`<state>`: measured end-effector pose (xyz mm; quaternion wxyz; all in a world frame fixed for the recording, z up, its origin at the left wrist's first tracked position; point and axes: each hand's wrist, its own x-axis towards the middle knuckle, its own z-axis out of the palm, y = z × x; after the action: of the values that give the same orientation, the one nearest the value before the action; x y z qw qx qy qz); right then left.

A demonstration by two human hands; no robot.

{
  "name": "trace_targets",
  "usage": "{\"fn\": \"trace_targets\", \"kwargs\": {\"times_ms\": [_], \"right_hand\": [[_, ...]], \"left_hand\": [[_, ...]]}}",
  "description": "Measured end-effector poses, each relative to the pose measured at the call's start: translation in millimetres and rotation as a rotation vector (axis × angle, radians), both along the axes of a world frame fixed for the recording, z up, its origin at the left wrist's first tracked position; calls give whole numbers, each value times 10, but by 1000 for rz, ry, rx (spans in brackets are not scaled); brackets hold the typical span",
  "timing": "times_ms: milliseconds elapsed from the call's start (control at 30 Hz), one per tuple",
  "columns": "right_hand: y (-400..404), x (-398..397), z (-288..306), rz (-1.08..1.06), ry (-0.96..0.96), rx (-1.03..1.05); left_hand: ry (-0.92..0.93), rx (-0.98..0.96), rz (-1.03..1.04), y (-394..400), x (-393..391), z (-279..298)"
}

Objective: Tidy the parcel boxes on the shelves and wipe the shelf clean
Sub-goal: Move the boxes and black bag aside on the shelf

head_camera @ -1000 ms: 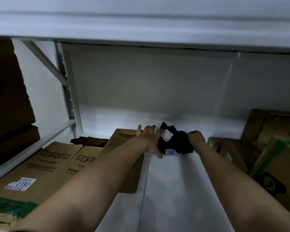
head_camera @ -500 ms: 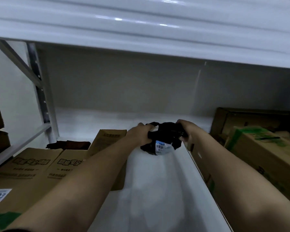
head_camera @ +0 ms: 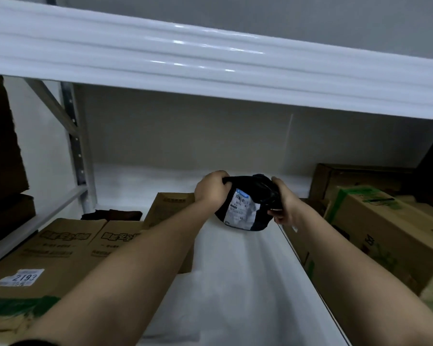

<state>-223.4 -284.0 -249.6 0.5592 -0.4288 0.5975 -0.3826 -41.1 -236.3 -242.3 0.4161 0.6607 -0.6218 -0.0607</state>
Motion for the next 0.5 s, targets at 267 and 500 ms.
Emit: {"fn": "trace_targets", "kwargs": {"times_ms": [267,500], "right_hand": [[440,-134,-113,230,-71,132],[798,-228,-355,320,-367,51]], "left_hand": [[111,-160,-38,505,-240,-57],[127,-88,-159,1015,-359,-244]]}}
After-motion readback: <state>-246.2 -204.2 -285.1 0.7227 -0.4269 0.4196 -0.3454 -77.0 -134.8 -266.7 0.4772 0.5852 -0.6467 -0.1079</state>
